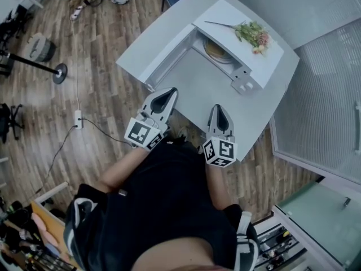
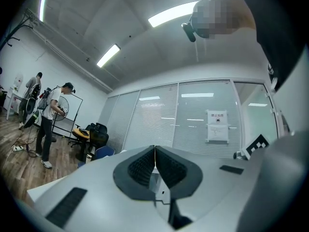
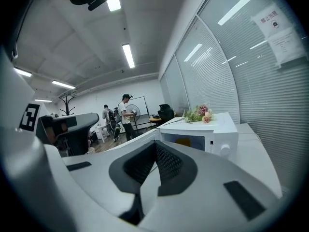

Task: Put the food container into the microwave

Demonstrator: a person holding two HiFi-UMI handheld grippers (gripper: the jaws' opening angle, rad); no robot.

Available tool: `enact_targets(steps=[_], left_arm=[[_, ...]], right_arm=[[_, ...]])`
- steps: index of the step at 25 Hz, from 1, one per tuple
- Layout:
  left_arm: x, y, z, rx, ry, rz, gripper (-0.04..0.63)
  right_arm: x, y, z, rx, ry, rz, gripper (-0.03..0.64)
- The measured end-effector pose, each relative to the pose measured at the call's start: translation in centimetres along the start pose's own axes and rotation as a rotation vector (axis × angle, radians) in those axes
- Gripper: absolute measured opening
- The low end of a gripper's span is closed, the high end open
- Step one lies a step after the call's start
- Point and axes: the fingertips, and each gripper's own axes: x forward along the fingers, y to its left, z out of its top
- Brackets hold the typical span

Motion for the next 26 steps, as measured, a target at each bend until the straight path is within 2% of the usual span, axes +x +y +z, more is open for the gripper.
enact_targets(steps=[6, 14, 26], left_arm=[[-0.7, 0.5, 0.3, -0.004, -0.004, -0.01, 0.025], [-0.7, 1.5, 0.7, -0.002, -0.004, -0.024, 0.025], [-0.2, 1.4, 0.5, -0.005, -0.004, -0.03, 0.024]], right_arm=[[0.0, 1.4, 0.1, -0.013, -0.01, -0.002, 0.025], [0.3, 1.3, 0.3, -0.003, -0.024, -0.044, 0.025], [0.7, 0.8, 0.1, -0.005, -0.02, -0.052, 0.025]])
